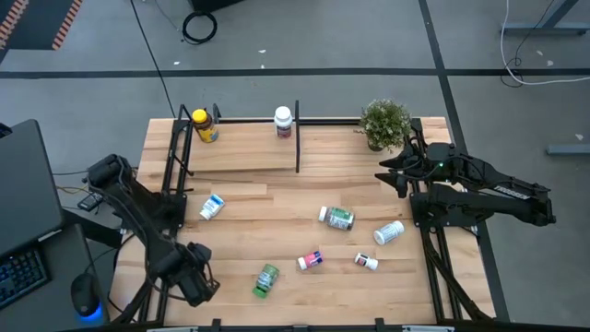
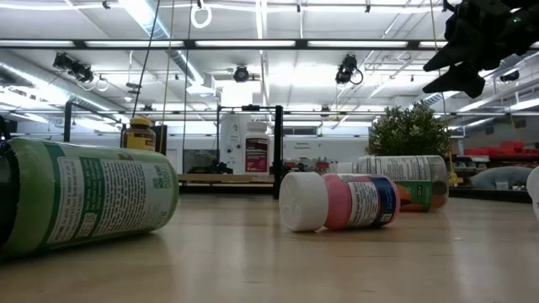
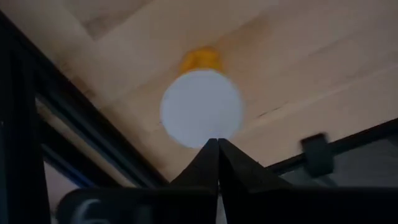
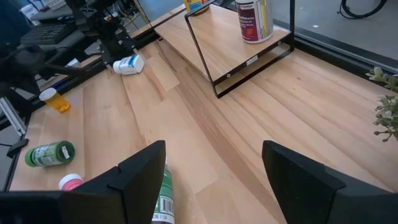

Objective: Pick and place medicine bottles onto shelf by color
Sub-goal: Put the orange medicine bottle on the shelf

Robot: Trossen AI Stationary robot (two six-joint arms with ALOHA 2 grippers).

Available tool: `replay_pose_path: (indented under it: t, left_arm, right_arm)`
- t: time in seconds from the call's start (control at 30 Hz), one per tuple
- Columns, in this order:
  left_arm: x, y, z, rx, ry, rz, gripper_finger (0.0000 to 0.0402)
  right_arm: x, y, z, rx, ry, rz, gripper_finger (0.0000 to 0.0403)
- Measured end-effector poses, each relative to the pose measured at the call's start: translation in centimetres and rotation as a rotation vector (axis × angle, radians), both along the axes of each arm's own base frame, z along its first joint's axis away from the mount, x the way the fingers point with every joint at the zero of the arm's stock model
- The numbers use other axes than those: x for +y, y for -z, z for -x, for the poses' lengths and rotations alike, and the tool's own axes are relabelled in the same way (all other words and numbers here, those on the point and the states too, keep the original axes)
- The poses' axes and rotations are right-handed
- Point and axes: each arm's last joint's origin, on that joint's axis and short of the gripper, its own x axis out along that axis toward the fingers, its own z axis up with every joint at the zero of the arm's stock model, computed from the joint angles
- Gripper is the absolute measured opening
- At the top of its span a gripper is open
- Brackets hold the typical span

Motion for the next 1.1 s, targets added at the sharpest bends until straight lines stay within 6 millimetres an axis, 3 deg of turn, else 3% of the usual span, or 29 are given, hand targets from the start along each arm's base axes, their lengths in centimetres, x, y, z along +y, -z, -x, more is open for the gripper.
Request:
replay_pose_path:
  t: [0.33, 0.77, 1.1]
  left_arm:
    - [0.1, 0.9, -0.7, 0.042, 0.022, -0.011, 0.0005]
    - [2.2, -1.8, 0.0, 0.013, -0.007, 0.008, 0.0008]
    - [2.5, -1.8, 0.1, -0.007, 0.013, -0.025, 0.0015]
  right_arm:
    - [0.0, 0.0, 0.0, -0.001, 0.001, -0.003, 0.0274]
    - [0.0, 0.0, 0.0, 0.0, 0.006, 0.002, 0.0274]
    - [0.0, 0.0, 0.0, 0.0, 0.006, 0.002, 0.0274]
